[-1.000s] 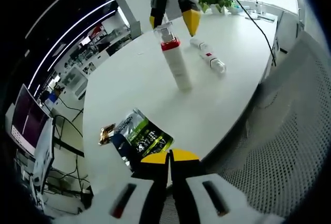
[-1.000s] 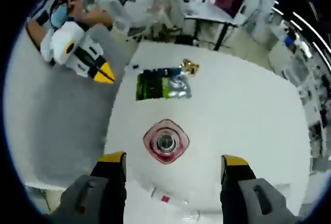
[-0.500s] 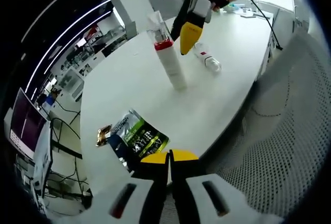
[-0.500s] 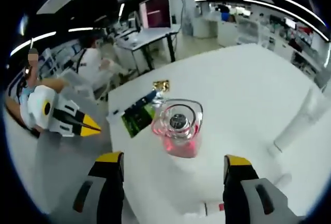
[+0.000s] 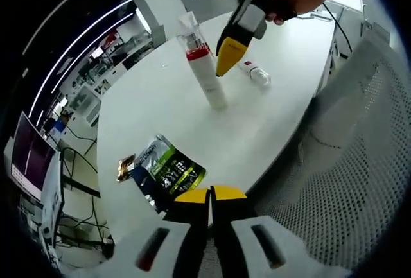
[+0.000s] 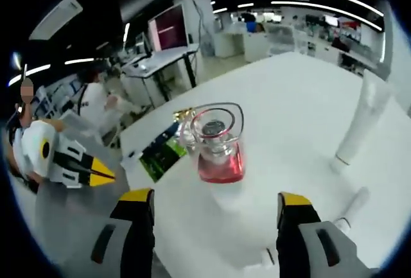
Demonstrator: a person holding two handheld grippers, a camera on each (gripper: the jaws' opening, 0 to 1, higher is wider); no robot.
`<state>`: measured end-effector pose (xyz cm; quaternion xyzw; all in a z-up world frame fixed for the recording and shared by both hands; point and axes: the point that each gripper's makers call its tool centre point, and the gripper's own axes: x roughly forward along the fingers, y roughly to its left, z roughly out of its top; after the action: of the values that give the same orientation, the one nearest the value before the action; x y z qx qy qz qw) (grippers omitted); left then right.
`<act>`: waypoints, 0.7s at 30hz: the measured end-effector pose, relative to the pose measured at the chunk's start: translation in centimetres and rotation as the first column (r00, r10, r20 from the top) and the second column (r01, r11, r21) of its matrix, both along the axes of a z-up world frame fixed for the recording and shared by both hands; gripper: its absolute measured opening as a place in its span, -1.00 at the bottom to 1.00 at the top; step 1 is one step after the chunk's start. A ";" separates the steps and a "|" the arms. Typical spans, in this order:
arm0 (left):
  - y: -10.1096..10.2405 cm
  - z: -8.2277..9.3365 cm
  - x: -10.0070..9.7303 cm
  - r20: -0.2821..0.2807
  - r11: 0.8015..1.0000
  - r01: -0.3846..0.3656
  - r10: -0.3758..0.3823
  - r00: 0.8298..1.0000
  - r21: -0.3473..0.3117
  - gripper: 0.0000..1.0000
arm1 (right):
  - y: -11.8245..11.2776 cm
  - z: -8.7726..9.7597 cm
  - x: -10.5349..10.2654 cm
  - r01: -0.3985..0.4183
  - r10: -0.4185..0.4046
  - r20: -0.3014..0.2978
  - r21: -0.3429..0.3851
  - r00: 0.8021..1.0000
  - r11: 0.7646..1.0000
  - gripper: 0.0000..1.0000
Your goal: Arrange the skincare products in the storage area until every visible bottle or jar stands upright without overlapping.
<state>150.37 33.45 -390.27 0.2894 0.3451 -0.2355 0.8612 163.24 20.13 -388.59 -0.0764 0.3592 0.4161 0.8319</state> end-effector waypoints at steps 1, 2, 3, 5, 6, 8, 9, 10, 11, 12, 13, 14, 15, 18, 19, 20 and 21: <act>0.0 0.0 0.0 0.000 1.000 -0.002 0.002 1.000 0.000 -1.00 | 0.1 0.1 0.0 0.014 -0.014 0.007 0.009 1.000 1.000 0.59; 0.0 0.0 0.0 0.000 1.000 0.000 0.000 1.000 0.000 -1.00 | 0.1 0.1 0.0 0.021 -0.021 0.009 0.012 1.000 1.000 0.59; 0.0 0.0 0.0 0.000 1.000 0.001 -0.001 1.000 0.000 -1.00 | 0.1 0.1 -0.1 0.028 -0.029 0.010 0.016 1.000 0.999 0.59; 0.0 0.0 0.0 0.000 1.000 0.003 -0.003 1.000 0.001 -1.00 | 0.0 0.3 0.0 0.053 -0.053 0.018 0.036 0.998 0.998 0.59; 0.0 0.0 0.0 0.002 1.000 0.003 -0.003 1.000 0.001 -1.00 | 0.0 0.4 0.1 0.070 -0.071 0.025 0.053 0.997 0.996 0.59; 0.0 0.0 0.0 0.002 1.000 0.004 -0.004 1.000 0.002 -1.00 | 0.0 0.6 0.0 0.114 -0.117 0.026 0.098 0.993 0.989 0.58; -0.1 0.0 0.0 0.002 1.000 0.005 -0.005 1.000 0.002 -1.00 | 0.0 0.7 -0.2 0.141 -0.145 0.021 0.125 0.989 0.982 0.57; -0.1 -0.1 0.0 0.002 1.000 0.007 -0.007 1.000 0.001 -1.00 | 0.0 0.7 -0.3 0.150 -0.154 0.021 0.128 0.988 0.980 0.57; -0.1 -0.1 0.0 -0.001 1.000 0.008 -0.008 1.000 0.001 -1.00 | 0.0 0.7 -0.5 0.160 -0.164 0.020 0.131 0.986 0.978 0.59; -0.1 -0.2 0.0 -0.004 1.000 0.010 -0.010 1.000 0.001 -1.00 | 0.0 0.7 -0.6 0.169 -0.173 0.020 0.134 0.985 0.977 0.60; -0.2 -0.2 0.0 -0.007 1.000 0.012 -0.012 1.000 0.001 -1.00 | 0.0 0.7 -0.8 0.178 -0.182 0.019 0.137 0.983 0.975 0.60; -0.2 -0.3 0.0 -0.009 1.000 0.013 -0.013 1.000 0.001 -1.00 | 0.2 0.7 -0.7 0.181 -0.186 0.022 0.141 0.982 0.973 0.59; -0.2 -0.3 0.0 -0.010 1.000 0.013 -0.013 1.000 0.001 -1.00 | 0.3 0.7 -0.7 0.184 -0.190 0.025 0.146 0.981 0.972 0.59; -0.3 -0.5 -0.2 -0.027 1.000 0.021 -0.021 0.999 0.002 -1.00 | 0.7 0.8 -0.6 0.188 -0.195 0.032 0.148 0.980 0.971 0.55; -0.3 -0.6 -0.1 -0.026 1.000 0.020 -0.020 0.999 0.001 -1.00 | 0.8 0.9 -0.4 0.192 -0.200 0.041 0.148 0.979 0.970 0.53; -0.3 -0.6 -0.1 -0.026 1.000 0.020 -0.020 0.999 0.000 -1.00 | 0.9 0.9 -0.3 0.196 -0.206 0.051 0.148 0.977 0.969 0.50; -0.3 -0.6 -0.1 -0.026 1.000 0.019 -0.019 0.999 -0.001 -1.00 | 1.1 1.0 -0.2 0.201 -0.211 0.060 0.148 0.976 0.968 0.45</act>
<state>150.25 33.18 -390.83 0.2891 0.3534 -0.2477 0.8545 163.05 21.20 -387.56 0.0047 0.3032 0.3486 0.8869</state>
